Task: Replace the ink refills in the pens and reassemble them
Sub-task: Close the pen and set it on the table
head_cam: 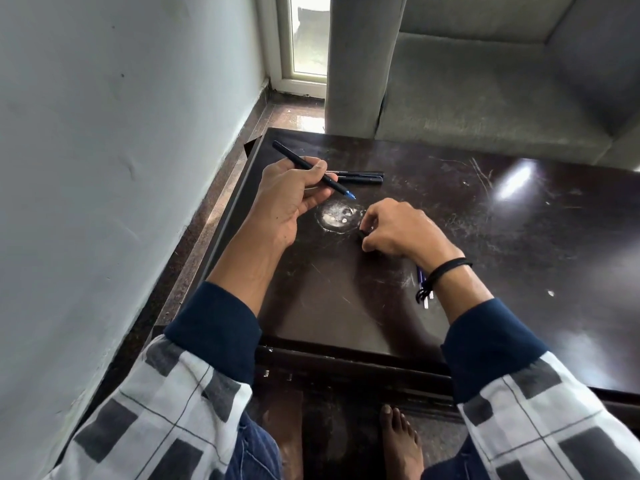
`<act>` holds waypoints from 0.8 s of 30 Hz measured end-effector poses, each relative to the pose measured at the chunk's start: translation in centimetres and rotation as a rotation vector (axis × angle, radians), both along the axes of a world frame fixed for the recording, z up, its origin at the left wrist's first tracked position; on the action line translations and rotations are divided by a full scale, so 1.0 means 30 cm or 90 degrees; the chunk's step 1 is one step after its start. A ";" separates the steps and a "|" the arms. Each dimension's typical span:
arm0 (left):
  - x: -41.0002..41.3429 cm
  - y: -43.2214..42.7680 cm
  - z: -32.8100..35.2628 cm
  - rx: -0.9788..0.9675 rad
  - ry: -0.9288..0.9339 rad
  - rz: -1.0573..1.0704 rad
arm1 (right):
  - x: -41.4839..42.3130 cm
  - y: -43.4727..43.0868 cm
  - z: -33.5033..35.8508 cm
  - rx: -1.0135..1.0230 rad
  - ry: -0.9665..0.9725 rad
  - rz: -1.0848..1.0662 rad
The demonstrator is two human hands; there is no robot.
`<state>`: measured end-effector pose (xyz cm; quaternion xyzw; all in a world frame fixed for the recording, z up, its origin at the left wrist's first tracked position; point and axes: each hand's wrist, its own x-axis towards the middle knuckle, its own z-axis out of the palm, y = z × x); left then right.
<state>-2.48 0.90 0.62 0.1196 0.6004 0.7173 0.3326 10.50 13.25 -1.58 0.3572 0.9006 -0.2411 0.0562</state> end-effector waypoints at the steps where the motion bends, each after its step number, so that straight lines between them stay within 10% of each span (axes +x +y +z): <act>1: -0.002 0.000 -0.002 -0.005 -0.001 0.001 | -0.001 0.004 0.010 -0.032 0.028 -0.005; 8: 0.001 0.000 -0.001 -0.043 0.016 -0.007 | 0.004 0.019 0.046 -0.160 0.240 -0.048; 24: 0.015 0.002 0.006 -0.077 0.022 -0.045 | -0.002 0.010 0.040 -0.169 0.257 -0.025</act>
